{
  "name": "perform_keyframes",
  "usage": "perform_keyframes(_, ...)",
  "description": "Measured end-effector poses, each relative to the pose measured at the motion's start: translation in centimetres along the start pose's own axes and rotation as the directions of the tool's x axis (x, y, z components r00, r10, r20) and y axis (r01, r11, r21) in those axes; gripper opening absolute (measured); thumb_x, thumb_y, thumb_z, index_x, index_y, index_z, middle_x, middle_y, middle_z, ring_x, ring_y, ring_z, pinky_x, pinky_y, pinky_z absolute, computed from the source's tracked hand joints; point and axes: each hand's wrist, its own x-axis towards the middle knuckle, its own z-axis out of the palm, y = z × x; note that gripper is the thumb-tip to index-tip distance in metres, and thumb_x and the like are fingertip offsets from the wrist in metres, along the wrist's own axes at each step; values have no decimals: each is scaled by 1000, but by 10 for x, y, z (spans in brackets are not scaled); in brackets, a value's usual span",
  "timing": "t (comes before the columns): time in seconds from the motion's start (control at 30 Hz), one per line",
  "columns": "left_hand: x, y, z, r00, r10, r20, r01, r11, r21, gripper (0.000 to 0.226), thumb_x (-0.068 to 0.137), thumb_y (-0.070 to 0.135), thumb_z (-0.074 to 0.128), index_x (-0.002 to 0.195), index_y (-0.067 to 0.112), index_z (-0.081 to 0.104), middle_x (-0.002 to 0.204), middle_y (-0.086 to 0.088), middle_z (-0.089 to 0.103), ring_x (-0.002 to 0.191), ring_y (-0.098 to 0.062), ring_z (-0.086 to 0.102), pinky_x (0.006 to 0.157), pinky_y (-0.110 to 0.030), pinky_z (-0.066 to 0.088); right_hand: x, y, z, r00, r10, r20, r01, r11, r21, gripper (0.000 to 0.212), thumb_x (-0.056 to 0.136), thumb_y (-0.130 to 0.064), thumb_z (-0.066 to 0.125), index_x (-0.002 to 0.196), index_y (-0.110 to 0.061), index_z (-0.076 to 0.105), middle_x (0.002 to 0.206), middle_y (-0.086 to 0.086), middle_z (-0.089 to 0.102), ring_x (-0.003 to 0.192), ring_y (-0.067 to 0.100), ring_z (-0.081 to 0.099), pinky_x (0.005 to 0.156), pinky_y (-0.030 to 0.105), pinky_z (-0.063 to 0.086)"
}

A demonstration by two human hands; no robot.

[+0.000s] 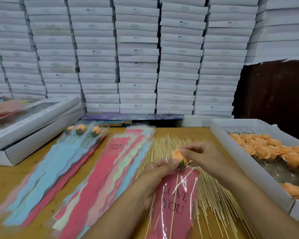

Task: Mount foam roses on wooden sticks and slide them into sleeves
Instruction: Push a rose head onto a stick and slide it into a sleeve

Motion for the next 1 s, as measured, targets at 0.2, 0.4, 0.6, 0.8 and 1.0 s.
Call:
perform_keyframes(0.2,4,0,-4,998,3,-57,-7,998,-62,43,81,14,77,122,4,67,97,-19,76,74,-25,73,65,-36,62,-6,3,7,980,137,145,-136,990,-23,39,91,-55,54,80,-27,79,110,-27,71,101,-12,62,95,28,48)
perform_keyframes(0.4,11,-2,-8,994,39,-103,-44,998,-53,34,86,17,71,118,7,70,94,-13,77,74,-20,74,61,-29,59,-11,-1,12,922,187,340,-157,981,-113,50,94,-59,49,80,-19,77,117,-28,67,111,-5,60,107,37,38)
perform_keyframes(0.6,15,-1,-9,991,51,-125,-66,991,-116,26,83,20,69,107,12,74,96,-12,78,74,-19,75,62,-29,60,-17,-2,13,978,151,140,-162,984,71,44,71,-62,64,103,-34,75,115,-24,68,105,-2,64,91,26,51)
perform_keyframes(0.8,20,3,-10,974,118,-196,-161,961,-223,35,89,19,64,123,9,62,106,-3,78,85,-18,76,68,-34,63,-29,13,12,914,297,277,-374,882,287,67,63,-43,85,122,-29,57,107,1,77,94,17,74,68,22,59)
perform_keyframes(1.0,23,2,-11,965,116,-236,-181,945,-274,25,84,30,69,95,10,78,96,-11,78,80,-26,77,64,-41,63,-32,29,28,876,323,358,-434,852,294,35,72,-16,84,104,-6,74,104,18,75,97,32,73,82,36,58)
